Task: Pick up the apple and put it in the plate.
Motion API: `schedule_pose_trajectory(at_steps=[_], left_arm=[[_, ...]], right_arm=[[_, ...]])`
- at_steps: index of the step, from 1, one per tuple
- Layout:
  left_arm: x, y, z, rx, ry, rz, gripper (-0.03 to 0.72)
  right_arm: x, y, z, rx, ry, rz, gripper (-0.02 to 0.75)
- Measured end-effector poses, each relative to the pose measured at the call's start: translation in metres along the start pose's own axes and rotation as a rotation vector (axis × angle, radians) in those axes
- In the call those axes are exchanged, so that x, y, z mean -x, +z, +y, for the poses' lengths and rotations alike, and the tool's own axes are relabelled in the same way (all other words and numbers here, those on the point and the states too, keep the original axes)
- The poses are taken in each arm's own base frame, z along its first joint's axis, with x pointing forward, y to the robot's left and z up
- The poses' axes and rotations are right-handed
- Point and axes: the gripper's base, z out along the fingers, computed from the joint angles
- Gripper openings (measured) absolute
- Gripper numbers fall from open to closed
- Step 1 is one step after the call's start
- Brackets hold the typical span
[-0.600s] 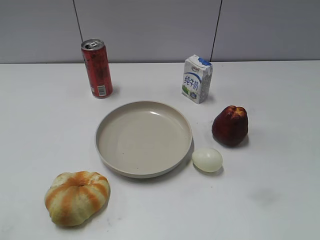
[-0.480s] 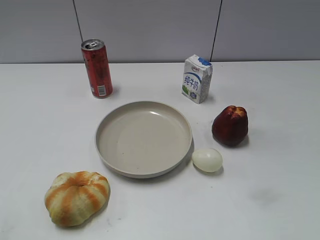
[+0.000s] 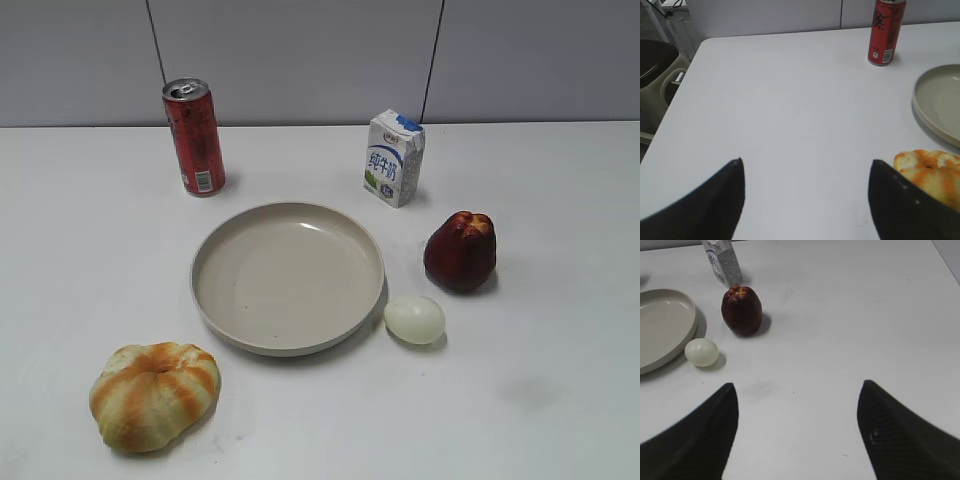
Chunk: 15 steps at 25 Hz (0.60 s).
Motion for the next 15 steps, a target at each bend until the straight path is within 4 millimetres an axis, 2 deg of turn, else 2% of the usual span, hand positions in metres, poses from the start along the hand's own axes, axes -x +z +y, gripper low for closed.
schedule_pose_trajectory(at_steps=[4,8,12,15], left_arm=[[0.0,0.0,0.0,0.0,0.0,0.0,0.585],[0.0,0.0,0.0,0.0,0.0,0.0,0.585],[0.0,0.0,0.0,0.0,0.0,0.0,0.585],[0.0,0.0,0.0,0.0,0.0,0.0,0.585]], right_arm=[[0.004,-0.003,0.001,0.003,0.001,-0.032,0.592],[0.025,0.0,0.002,0.015,0.005,-0.192,0.592],[0.04,0.028,0.002,0.025,0.028,-0.259,0.592],[0.049,0.058,0.001,0.015,0.025,-0.174,0.592]])
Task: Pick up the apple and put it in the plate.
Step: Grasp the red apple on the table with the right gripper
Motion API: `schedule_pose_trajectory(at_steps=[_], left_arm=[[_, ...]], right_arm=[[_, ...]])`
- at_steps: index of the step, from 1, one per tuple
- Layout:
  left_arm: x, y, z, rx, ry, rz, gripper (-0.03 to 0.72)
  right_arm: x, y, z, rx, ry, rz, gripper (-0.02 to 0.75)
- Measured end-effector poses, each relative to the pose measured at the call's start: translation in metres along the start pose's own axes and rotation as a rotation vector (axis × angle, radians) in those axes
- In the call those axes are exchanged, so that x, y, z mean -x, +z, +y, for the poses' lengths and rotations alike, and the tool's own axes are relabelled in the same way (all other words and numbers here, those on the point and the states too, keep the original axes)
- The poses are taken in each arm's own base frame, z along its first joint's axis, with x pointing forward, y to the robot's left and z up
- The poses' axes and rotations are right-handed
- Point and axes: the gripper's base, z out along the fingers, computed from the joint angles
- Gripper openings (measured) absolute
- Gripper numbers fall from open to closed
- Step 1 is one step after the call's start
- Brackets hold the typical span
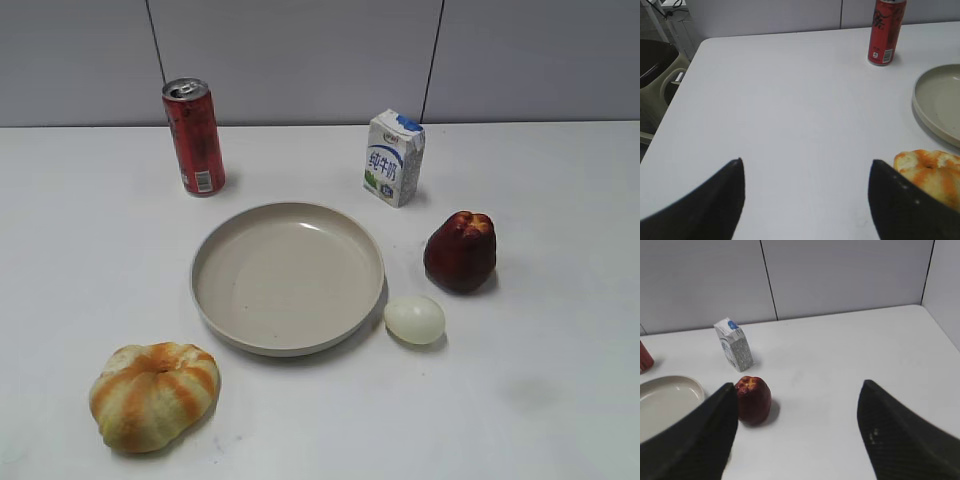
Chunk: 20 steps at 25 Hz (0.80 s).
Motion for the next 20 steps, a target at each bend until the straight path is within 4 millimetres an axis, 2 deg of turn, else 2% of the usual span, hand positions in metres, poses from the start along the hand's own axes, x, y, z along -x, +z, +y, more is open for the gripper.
schedule_pose_trajectory(at_steps=[2,5,10,13,15,20], left_arm=[[0.0,0.0,0.0,0.0,0.0,0.0,0.585],[0.0,0.0,0.0,0.0,0.0,0.0,0.585],[0.0,0.0,0.0,0.0,0.0,0.0,0.585],[0.0,0.0,0.0,0.0,0.0,0.0,0.585],[0.0,0.0,0.0,0.0,0.0,0.0,0.585],[0.0,0.0,0.0,0.0,0.0,0.0,0.585]], right_arm=[[0.003,0.025,0.0,-0.001,-0.039,0.104,0.598],[0.014,0.062,0.005,0.035,-0.048,0.249,0.655],[0.042,0.126,0.025,0.16,-0.068,0.461,0.687],[0.042,0.168,0.043,0.239,-0.103,0.65,0.689],[0.034,0.197,0.055,0.275,-0.133,0.77,0.689],[0.012,0.26,0.072,0.255,-0.198,0.911,0.689]])
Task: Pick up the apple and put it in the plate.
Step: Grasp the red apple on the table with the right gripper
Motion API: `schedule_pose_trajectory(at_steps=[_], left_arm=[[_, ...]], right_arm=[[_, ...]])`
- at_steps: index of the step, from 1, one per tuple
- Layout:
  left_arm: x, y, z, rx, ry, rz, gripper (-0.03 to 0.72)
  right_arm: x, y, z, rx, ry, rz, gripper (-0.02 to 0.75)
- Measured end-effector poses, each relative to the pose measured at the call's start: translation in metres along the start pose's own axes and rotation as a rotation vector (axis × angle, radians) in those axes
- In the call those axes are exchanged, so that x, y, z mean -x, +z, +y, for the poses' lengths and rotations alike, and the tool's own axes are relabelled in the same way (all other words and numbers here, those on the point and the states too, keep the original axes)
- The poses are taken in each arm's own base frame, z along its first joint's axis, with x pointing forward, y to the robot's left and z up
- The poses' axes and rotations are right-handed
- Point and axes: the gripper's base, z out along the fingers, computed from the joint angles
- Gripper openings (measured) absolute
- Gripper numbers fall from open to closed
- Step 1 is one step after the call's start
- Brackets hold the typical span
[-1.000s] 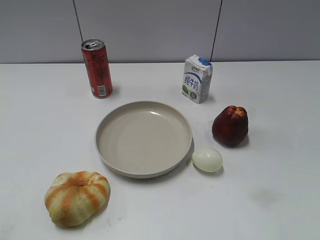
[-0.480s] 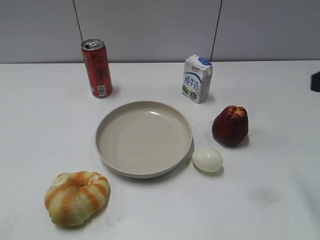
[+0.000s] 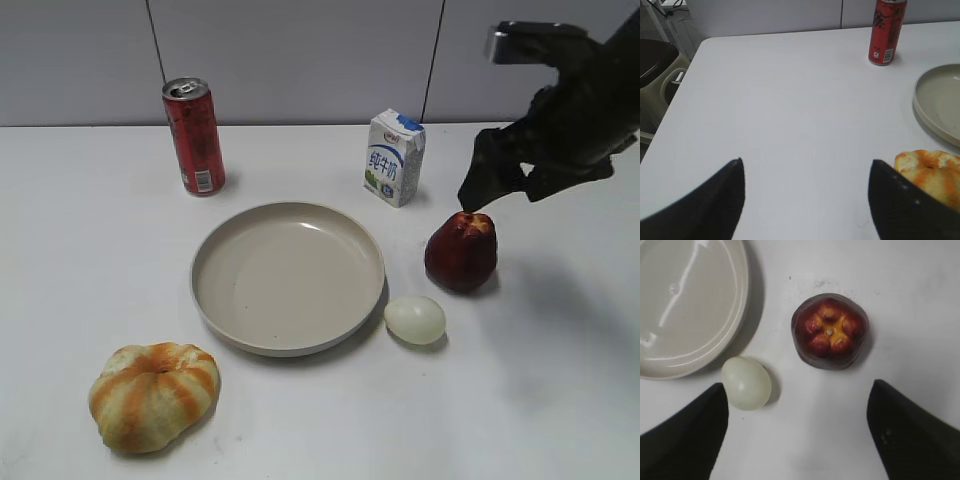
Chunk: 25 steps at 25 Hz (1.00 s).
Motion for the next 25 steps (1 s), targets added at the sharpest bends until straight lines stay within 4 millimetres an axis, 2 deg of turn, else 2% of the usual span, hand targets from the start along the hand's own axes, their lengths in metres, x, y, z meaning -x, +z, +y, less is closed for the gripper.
schedule_pose_trajectory(at_steps=[3,7,12,15,17,22,25], left_arm=[[0.0,0.0,0.0,0.0,0.0,0.0,0.585],[0.0,0.0,0.0,0.0,0.0,0.0,0.585],[0.0,0.0,0.0,0.0,0.0,0.0,0.585],[0.0,0.0,0.0,0.0,0.0,0.0,0.585],[0.0,0.0,0.0,0.0,0.0,0.0,0.585],[0.0,0.0,0.0,0.0,0.0,0.0,0.585],[0.0,0.0,0.0,0.0,0.0,0.0,0.585]], right_arm=[[0.012,0.032,-0.007,-0.011,0.005,0.073,0.689],[0.024,0.06,-0.016,-0.031,0.002,0.12,0.686],[0.027,0.092,-0.023,-0.034,0.013,0.176,0.675],[0.024,0.107,-0.025,-0.031,0.024,0.211,0.63],[0.025,0.108,-0.026,-0.029,0.025,0.214,0.606],[0.03,0.106,-0.025,-0.022,0.021,0.231,0.605],[0.041,0.095,-0.022,-0.012,0.009,0.239,0.605]])
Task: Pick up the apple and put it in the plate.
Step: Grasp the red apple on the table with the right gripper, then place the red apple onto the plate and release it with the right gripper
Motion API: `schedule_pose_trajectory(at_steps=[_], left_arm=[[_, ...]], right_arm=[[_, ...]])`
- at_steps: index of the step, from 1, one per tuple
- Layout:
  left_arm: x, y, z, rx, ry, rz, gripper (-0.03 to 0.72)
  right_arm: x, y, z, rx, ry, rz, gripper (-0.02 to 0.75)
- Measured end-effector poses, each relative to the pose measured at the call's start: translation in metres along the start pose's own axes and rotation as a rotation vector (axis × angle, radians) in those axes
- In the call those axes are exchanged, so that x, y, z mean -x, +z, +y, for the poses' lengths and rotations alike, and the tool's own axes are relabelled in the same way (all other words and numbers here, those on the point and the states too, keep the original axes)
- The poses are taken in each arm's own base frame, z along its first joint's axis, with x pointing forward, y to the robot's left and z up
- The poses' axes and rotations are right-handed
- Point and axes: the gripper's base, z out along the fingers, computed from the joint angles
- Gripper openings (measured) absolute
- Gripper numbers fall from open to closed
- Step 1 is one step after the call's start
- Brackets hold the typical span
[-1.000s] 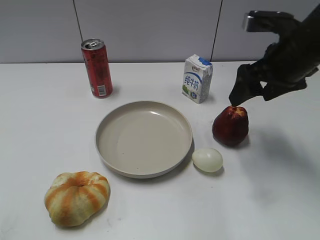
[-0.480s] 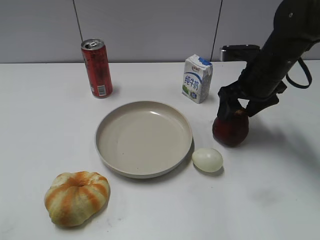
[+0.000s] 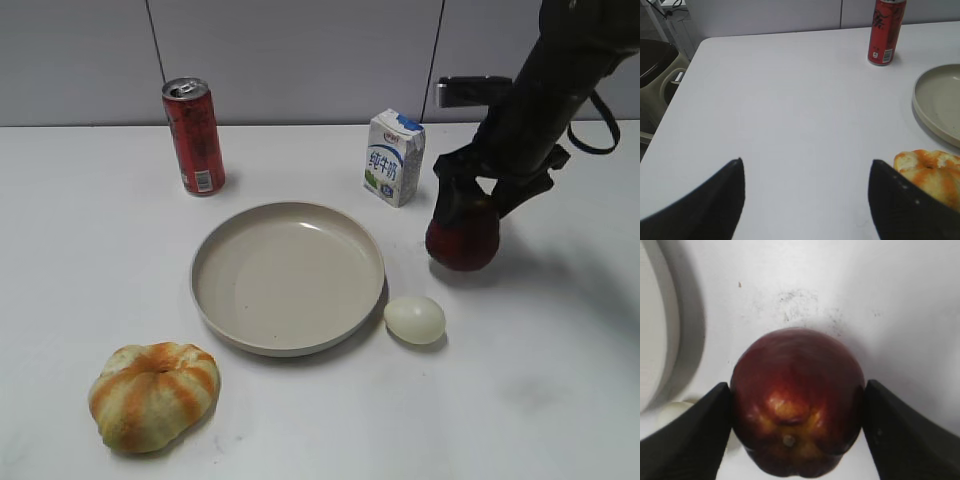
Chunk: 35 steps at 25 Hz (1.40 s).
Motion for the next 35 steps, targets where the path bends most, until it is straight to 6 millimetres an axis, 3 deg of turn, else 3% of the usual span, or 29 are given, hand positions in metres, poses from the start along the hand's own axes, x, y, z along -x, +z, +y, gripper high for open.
schedule_pose_trajectory(at_steps=[4,8,16,25,30,35], left_arm=[[0.0,0.0,0.0,0.0,0.0,0.0,0.585],[0.0,0.0,0.0,0.0,0.0,0.0,0.585],[0.0,0.0,0.0,0.0,0.0,0.0,0.585],[0.0,0.0,0.0,0.0,0.0,0.0,0.585],[0.0,0.0,0.0,0.0,0.0,0.0,0.585],[0.0,0.0,0.0,0.0,0.0,0.0,0.585]], right_arm=[[0.013,-0.034,0.006,0.01,-0.021,-0.044,0.605],[0.011,-0.062,0.014,0.041,-0.023,-0.065,0.605],[-0.002,-0.083,0.038,0.119,-0.046,-0.006,0.605],[0.009,-0.065,0.123,0.112,-0.254,-0.186,0.604],[0.016,-0.018,0.149,0.105,-0.306,-0.196,0.604],[0.017,0.027,0.155,0.097,-0.309,-0.152,0.604]])
